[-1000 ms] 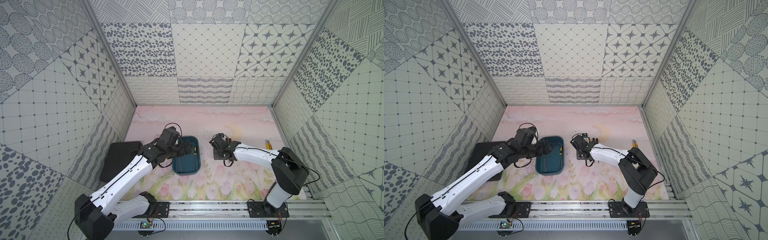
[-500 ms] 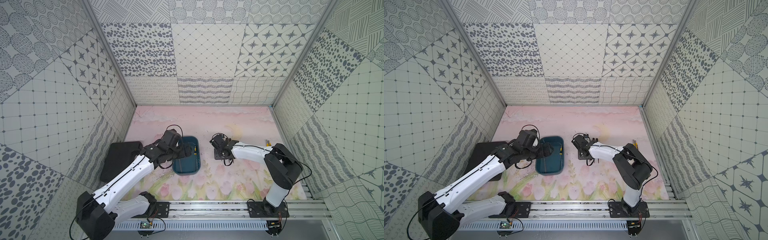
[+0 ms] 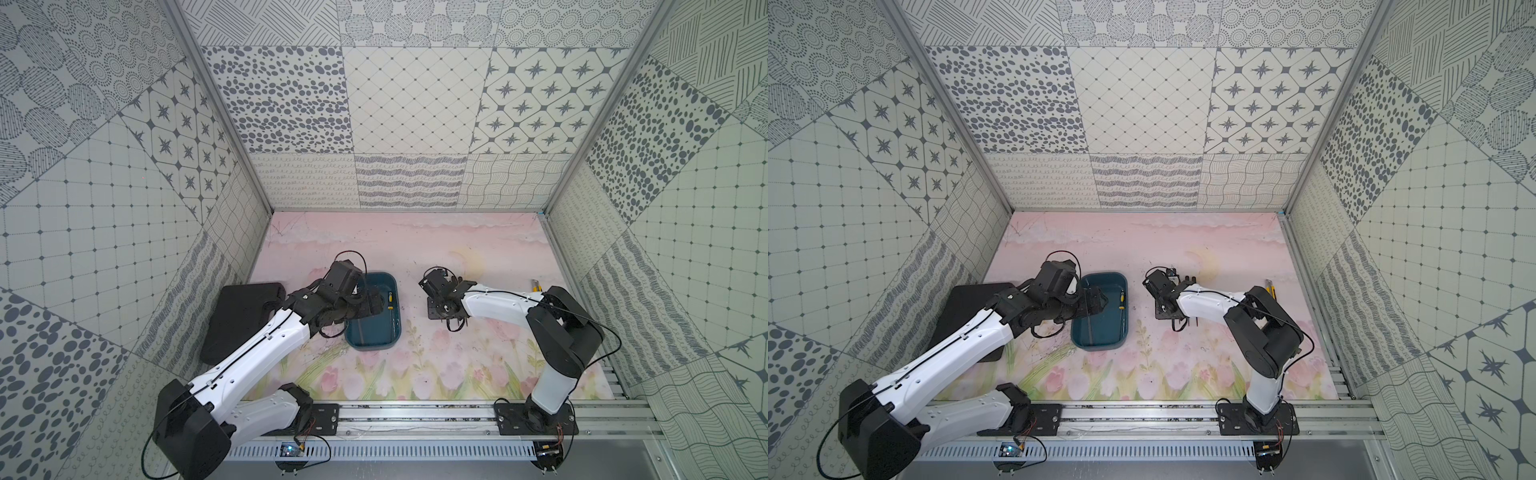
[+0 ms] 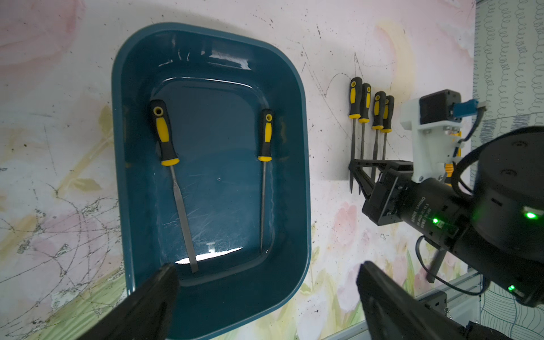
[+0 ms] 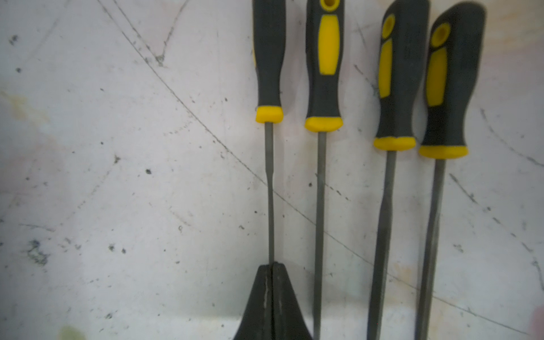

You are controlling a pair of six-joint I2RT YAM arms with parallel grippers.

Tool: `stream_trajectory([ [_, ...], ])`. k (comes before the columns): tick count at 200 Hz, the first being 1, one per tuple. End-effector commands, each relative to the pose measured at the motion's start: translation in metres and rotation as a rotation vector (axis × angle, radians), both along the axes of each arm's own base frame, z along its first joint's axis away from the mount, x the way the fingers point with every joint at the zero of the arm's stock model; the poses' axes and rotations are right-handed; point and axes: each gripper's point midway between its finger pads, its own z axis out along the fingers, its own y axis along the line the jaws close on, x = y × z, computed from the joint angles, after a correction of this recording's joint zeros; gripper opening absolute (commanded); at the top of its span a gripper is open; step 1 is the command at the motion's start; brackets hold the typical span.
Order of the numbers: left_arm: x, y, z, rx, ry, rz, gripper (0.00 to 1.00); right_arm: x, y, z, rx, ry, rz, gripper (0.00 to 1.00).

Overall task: Take the file tool out of the storage box
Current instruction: Place the file tool at the center of the board, then pick up the file tool from the storage box.

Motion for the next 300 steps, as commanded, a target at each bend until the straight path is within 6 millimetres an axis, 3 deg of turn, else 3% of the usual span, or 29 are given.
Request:
stream_trajectory([
  [1, 0.006, -0.003, 0.002, 0.013, -0.023, -0.002, 0.99, 0.005, 0.003, -0.002, 0.01, -0.012, -0.011, 0.0],
  [56, 0.028, -0.003, -0.003, 0.087, -0.035, 0.003, 0.99, 0.003, 0.003, -0.002, 0.009, -0.013, -0.011, 0.12],
  [82, 0.041, -0.006, -0.016, 0.134, -0.022, -0.01, 0.99, 0.005, 0.003, 0.007, 0.01, -0.032, 0.002, 0.21],
  [112, 0.053, -0.014, -0.038, 0.176, 0.016, -0.042, 0.91, 0.007, 0.014, 0.033, 0.059, -0.078, 0.059, 0.34],
  [134, 0.063, -0.024, -0.052, 0.187, 0.046, -0.073, 0.83, 0.006, 0.027, 0.055, 0.142, -0.121, 0.125, 0.63],
  [158, 0.074, -0.03, -0.066, 0.216, 0.075, -0.09, 0.69, 0.0, 0.04, 0.077, 0.247, -0.151, 0.179, 0.8],
  [185, 0.081, -0.04, -0.08, 0.208, 0.085, -0.121, 0.57, -0.009, 0.047, 0.098, 0.324, -0.179, 0.237, 0.89],
  [215, 0.086, -0.05, -0.095, 0.18, 0.11, -0.147, 0.55, -0.015, 0.045, 0.117, 0.367, -0.212, 0.255, 0.96],
  [235, 0.088, -0.054, -0.104, 0.177, 0.122, -0.158, 0.54, -0.018, 0.051, 0.116, 0.388, -0.197, 0.281, 0.98],
  [300, 0.1, -0.063, -0.118, 0.161, 0.126, -0.153, 0.52, -0.015, 0.071, 0.08, 0.282, -0.114, 0.279, 0.99],
])
